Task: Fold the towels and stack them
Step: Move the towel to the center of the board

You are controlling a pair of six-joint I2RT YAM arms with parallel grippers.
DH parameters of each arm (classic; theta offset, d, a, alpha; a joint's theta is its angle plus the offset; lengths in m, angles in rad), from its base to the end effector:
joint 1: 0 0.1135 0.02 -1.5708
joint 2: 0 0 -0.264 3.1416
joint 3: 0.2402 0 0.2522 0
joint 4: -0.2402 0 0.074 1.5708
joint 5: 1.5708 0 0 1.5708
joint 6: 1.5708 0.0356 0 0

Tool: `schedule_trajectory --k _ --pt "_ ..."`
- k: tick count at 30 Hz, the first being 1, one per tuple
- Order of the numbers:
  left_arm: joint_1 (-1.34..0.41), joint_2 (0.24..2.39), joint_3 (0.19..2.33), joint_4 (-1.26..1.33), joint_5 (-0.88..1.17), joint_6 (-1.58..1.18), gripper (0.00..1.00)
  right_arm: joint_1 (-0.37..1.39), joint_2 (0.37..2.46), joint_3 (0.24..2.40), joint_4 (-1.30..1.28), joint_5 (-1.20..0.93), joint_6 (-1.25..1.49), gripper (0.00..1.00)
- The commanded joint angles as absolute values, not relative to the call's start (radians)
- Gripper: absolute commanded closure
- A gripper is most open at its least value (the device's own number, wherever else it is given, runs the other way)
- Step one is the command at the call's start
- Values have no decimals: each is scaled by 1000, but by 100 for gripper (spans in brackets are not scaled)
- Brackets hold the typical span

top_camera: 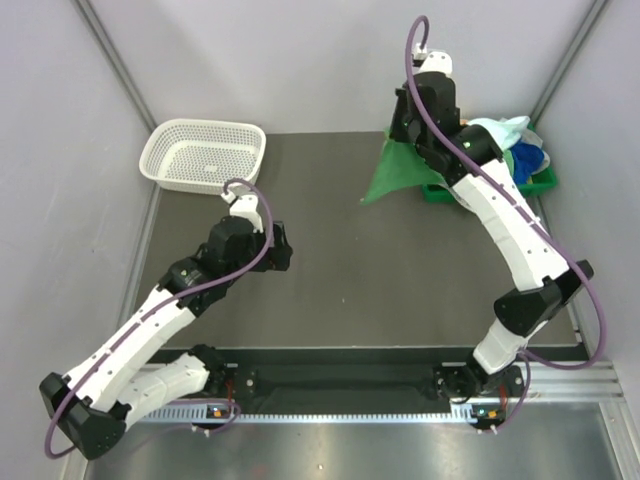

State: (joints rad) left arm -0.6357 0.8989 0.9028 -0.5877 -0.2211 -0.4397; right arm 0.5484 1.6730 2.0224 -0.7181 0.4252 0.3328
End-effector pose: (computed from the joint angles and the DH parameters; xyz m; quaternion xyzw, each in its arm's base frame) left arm 0.1584 -0.1072 0.3211 0.0336 0.8762 -0.1577 0.4541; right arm 0.3113 0.1730 0.4780 0.0319 0.8143 0.0783 0.5742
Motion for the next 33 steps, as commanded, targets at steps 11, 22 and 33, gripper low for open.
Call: schedule_trajectory --k 11,22,33 --pt "-638 1052 759 106 40 -581 17 784 1692 2190 -753 449 334 100" --pt "-678 1264 704 511 46 -465 15 801 1735 2261 -784 448 342 100" --pt "-718 1457 833 446 -179 -500 19 805 1738 2269 -782 440 350 100"
